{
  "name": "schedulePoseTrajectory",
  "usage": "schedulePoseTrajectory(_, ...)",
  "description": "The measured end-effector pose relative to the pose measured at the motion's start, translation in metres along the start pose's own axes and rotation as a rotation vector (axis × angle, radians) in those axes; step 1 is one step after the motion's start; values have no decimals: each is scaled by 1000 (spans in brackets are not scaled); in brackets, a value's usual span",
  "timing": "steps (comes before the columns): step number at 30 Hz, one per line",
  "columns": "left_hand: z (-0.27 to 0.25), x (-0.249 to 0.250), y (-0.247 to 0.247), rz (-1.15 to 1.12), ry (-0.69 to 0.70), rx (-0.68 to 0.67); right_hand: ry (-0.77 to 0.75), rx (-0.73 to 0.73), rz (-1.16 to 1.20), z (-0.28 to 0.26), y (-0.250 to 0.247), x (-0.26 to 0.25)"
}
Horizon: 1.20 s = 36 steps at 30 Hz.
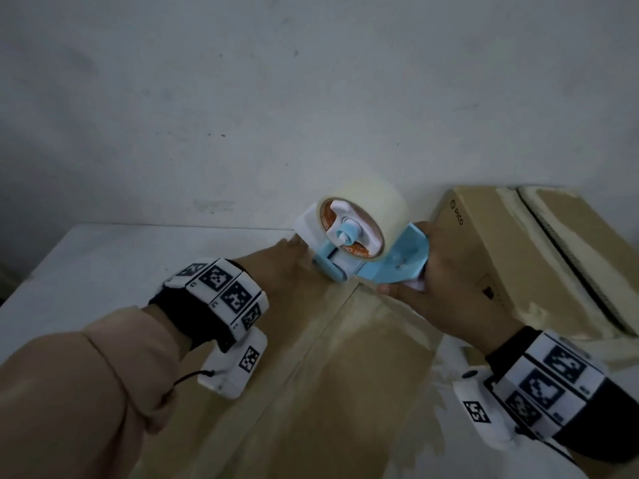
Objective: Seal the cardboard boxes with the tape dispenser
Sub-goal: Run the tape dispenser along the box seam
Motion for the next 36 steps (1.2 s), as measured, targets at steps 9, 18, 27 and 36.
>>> schedulePoseTrajectory(9,9,1,23,118,-18,-49,-14,24,-63,2,1,-2)
schedulePoseTrajectory(18,10,-4,31,142,-67,-103,30,53,119,-39,-44,-7)
schedulePoseTrajectory(27,-11,7,21,215,-146,-115,169,70,156,-70,-55,23)
schedulePoseTrajectory(36,-22,67,47,193,-14,-120,106,30,110,-64,-53,9)
Point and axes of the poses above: each hand's wrist, its own z-axis towards the middle knuckle, its own y-axis out of the palm, x = y × z, the point moved 10 cm from there along z, towards the middle knuckle, and after that the axes turned 4 degrees about x, right-handed, at the moved point
